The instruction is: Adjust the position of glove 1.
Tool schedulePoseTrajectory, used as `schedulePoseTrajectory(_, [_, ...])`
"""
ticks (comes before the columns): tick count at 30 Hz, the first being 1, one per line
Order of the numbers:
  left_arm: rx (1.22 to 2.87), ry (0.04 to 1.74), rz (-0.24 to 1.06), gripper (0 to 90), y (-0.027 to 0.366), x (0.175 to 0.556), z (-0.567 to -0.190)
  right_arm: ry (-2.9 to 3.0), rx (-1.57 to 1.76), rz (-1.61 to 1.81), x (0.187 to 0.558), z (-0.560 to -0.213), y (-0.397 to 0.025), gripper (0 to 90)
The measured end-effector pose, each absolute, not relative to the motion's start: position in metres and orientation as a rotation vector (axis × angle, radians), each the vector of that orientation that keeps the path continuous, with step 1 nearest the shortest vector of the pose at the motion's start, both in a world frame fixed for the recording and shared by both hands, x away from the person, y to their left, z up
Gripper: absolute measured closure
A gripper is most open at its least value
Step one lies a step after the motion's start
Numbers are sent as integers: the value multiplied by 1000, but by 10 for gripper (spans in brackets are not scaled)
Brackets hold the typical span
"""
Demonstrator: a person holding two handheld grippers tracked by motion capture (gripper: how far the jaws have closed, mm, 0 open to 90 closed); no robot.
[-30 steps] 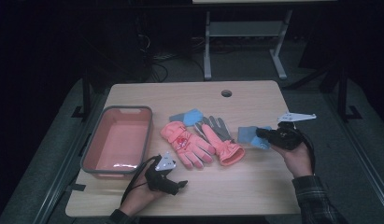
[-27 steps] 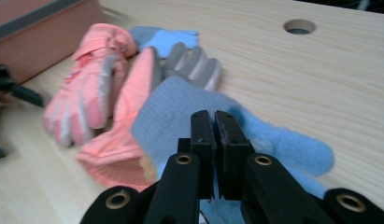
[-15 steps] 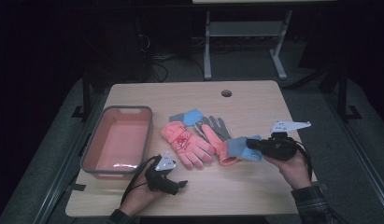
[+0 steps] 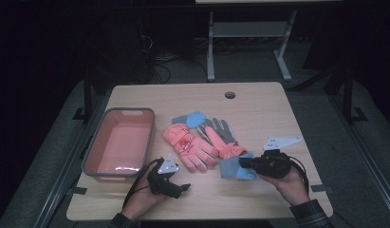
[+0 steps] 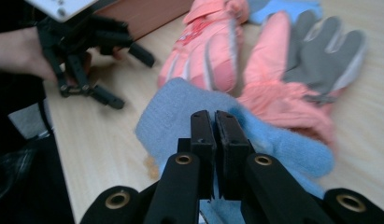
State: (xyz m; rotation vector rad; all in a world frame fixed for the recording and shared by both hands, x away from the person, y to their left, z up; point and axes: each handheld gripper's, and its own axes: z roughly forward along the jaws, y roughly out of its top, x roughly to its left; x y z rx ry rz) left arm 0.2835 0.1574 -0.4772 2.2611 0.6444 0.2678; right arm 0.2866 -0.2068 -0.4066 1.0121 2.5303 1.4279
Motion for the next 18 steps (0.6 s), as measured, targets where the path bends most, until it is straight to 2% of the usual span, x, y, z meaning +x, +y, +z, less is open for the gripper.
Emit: schedulePoseTrajectory(18, [2263,640,269,124,158,284,-477,2762,868,1282,278,-443,-155,860])
